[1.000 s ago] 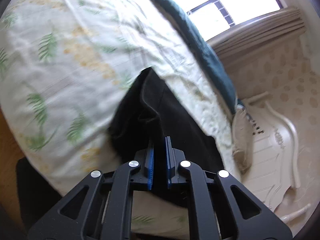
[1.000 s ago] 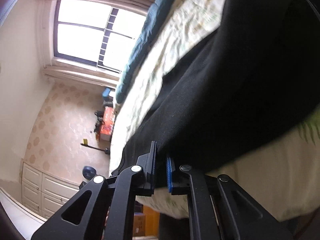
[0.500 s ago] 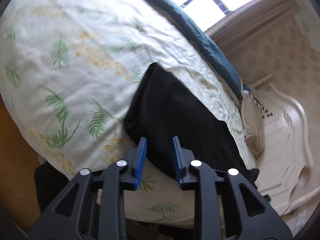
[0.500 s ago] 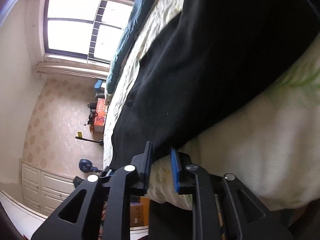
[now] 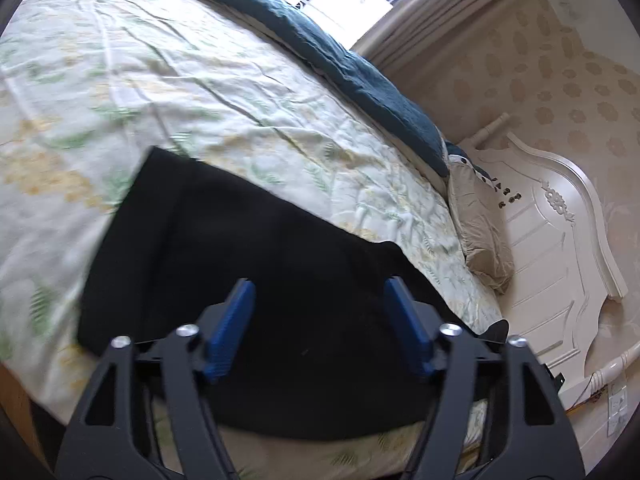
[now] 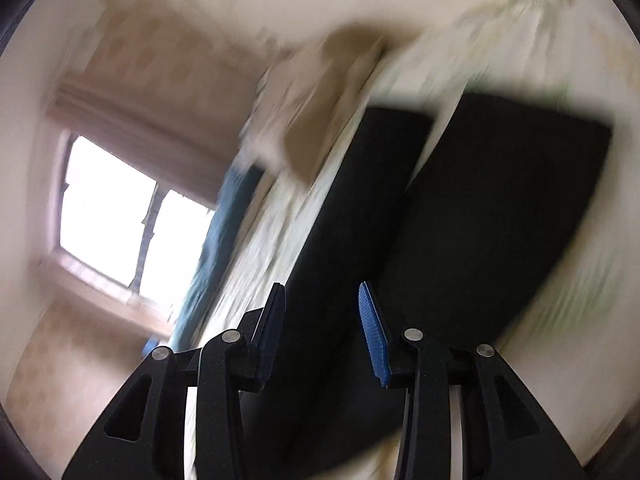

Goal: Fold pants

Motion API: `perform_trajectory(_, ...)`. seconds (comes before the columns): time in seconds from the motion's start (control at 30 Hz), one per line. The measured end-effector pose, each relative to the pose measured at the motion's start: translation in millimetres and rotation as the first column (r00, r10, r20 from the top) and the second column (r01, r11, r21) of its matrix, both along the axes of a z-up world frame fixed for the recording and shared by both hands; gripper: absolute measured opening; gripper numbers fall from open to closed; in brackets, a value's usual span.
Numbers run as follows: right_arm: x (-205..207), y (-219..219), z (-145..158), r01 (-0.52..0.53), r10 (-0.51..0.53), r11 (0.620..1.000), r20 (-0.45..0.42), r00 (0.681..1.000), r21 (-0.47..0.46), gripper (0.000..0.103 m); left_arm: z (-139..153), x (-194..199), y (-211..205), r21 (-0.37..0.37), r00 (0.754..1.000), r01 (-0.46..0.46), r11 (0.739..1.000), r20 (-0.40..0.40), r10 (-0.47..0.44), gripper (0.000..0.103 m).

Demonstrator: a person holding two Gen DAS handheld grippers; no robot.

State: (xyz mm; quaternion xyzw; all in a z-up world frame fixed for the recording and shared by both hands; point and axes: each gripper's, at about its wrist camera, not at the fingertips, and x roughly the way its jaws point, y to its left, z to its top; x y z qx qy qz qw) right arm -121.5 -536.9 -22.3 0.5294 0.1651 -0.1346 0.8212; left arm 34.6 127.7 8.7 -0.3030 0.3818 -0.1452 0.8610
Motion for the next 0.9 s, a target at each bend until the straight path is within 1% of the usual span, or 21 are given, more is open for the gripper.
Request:
perform_trajectory(0.03, 5, -14, -2, 0.013, -0.013, 1.0, 0.008, 1.0, 0.018, 0.039, -4, 4, -3, 0.002, 1.0, 0.001, 1.0, -0.004, -0.001, 0.08)
perform_trajectory(0.1, 21, -39, -8, 0.052, -0.052, 0.998, -0.021, 0.998, 0.043, 0.039, -15, 11, -11, 0.017, 0.999, 0.0, 1.0, -0.05, 0.001, 0.082)
perform_trajectory(0.13, 26, -49, -12, 0.069, -0.068, 0.997, -0.039, 0.997, 0.046, 0.039, -23, 14, -13, 0.013, 0.997, -0.006, 1.0, -0.079, 0.007, 0.083)
perform_trajectory(0.17, 37, -60, -18, 0.071, -0.067, 0.996, -0.068, 0.995, 0.051, 0.039, -29, 14, -13, 0.005, 0.996, -0.018, 1.0, -0.089, 0.018, 0.084)
perform_trajectory(0.23, 53, -67, -28, 0.098, -0.09, 0.993, -0.123, 0.988, 0.061, 0.039, -31, 9, -12, -0.005, 0.997, -0.027, 1.0, -0.069, 0.027, 0.087)
perform_trajectory(0.27, 56, -73, -34, 0.101, -0.091, 0.992, -0.13, 0.987, 0.072, 0.039, -31, 9, -12, -0.007, 0.997, -0.024, 1.0, -0.067, 0.024, 0.09)
perform_trajectory(0.33, 63, -87, -47, 0.099, -0.085, 0.99, -0.129, 0.988, 0.104, 0.039, -31, 9, -12, -0.013, 0.997, -0.027, 1.0, -0.071, 0.026, 0.091)
perform_trajectory(0.43, 71, -95, -45, 0.098, -0.086, 0.99, -0.124, 0.989, 0.098, 0.039, -33, 9, -12, -0.019, 0.996, -0.04, 0.999, -0.077, 0.038, 0.091)
perform_trajectory(0.53, 85, -96, -47, 0.088, -0.076, 0.993, -0.151, 0.986, 0.079, 0.039, -33, 8, -15, 0.003, 0.997, -0.036, 0.999, -0.069, 0.037, 0.093)
perform_trajectory(0.6, 87, -95, -43, 0.085, -0.074, 0.994, -0.167, 0.983, 0.062, 0.035, -32, 9, -19, 0.02, 0.998, -0.031, 0.999, -0.062, 0.032, 0.094)
perform_trajectory(0.63, 86, -93, -42, 0.086, -0.075, 0.995, -0.171, 0.982, 0.057, 0.029, -32, 9, -20, 0.029, 0.998, -0.028, 0.999, -0.06, 0.03, 0.094)
perform_trajectory(0.67, 86, -93, -41, 0.086, -0.075, 0.995, -0.164, 0.984, 0.056, 0.015, -32, 10, -21, 0.039, 0.998, -0.026, 0.999, -0.059, 0.028, 0.094)
perform_trajectory(0.7, 82, -93, -42, 0.084, -0.074, 0.995, -0.145, 0.987, 0.061, 0.008, -31, 10, -21, 0.042, 0.998, -0.025, 0.999, -0.058, 0.027, 0.094)
perform_trajectory(0.77, 69, -88, -37, 0.101, -0.095, 0.993, -0.105, 0.99, 0.057, 0.008, -31, 10, -21, 0.038, 0.998, -0.025, 0.999, -0.059, 0.027, 0.094)
perform_trajectory(0.9, 33, -80, -13, 0.122, -0.122, 0.992, -0.004, 0.993, 0.033, 0.007, -32, 11, -18, 0.008, 0.997, -0.024, 1.0, -0.068, 0.025, 0.094)
